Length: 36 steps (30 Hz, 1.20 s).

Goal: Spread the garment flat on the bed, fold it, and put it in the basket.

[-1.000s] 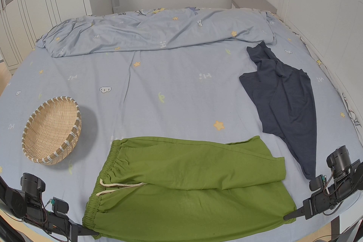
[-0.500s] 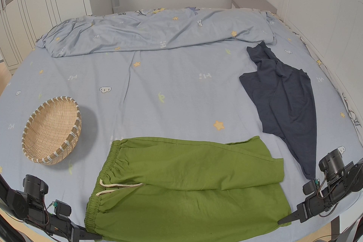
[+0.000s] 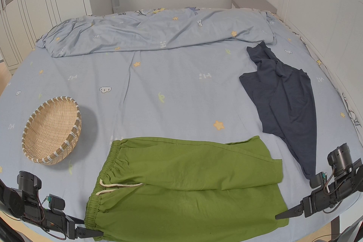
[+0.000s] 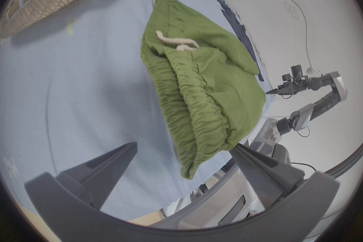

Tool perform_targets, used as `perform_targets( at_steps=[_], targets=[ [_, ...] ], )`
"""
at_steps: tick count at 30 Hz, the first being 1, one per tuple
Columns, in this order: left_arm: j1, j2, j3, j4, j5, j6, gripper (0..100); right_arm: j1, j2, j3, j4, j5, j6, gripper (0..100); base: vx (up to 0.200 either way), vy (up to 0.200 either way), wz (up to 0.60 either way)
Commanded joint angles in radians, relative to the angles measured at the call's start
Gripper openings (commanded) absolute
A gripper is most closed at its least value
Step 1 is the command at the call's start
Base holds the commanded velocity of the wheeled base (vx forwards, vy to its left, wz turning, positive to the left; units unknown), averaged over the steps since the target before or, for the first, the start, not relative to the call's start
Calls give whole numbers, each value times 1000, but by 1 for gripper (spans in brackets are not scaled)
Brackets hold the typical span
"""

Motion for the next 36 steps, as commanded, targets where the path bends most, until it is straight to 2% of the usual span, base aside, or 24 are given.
perform_targets(
  at_steps=[1,2,3,7,8,10,11,13,15,16,17,19,20,26,27,28,33,36],
  targets=[
    [56,-67,-34,-1,-12,-6,100,-23,-168,-36,0,-32,34,100,0,0,0],
    [84,-83,-50,2,-29,-12,100,-22,-204,-59,9,-81,32,100,0,0,0],
    [93,-92,-60,5,-31,-16,100,-20,-213,-68,12,-101,32,100,0,0,0],
    [104,-133,-106,10,-31,-65,100,-28,-225,-126,49,-113,32,100,0,0,0],
    [99,-165,-141,17,-31,-118,100,-45,-222,-160,61,-115,31,100,0,0,0],
    [96,-175,-156,22,-31,-135,100,-49,-222,-171,61,-115,31,100,0,0,0],
    [91,-198,-208,62,-31,-160,100,-55,-214,-215,58,-116,29,100,0,0,0],
    [87,-219,-221,113,-31,-160,100,-54,-210,-244,60,-116,31,100,0,0,0],
    [44,-250,-210,215,-22,-137,100,-52,-185,-266,58,-116,29,100,0,0,0],
    [44,-250,-210,215,-22,-137,100,-52,-185,-266,58,-116,29,100,0,0,0],
    [13,-264,-213,304,-16,-95,100,-51,-158,-284,53,-115,29,100,0,0,0],
    [7,-271,-245,309,-26,-103,100,-52,-139,-306,46,-116,32,100,0,0,0],
    [6,-273,-293,315,-35,-129,100,-55,-124,-326,40,-116,32,100,0,0,0],
    [-62,-284,-541,320,-124,-540,100,-60,-81,-442,24,-121,43,100,0,0,0],
    [-63,-284,-546,320,-124,-549,100,-60,-78,-448,24,-121,46,100,0,0,0],
    [-76,-256,-592,310,-126,-629,100,-60,-69,-474,24,-122,65,100,0,0,0],
    [-149,-92,-733,258,-89,-769,100,-54,-53,-497,23,-122,92,100,0,0,0],
    [-192,28,-848,202,35,-876,100,-49,-46,-497,23,-122,95,100,0,0,0]
  ],
)
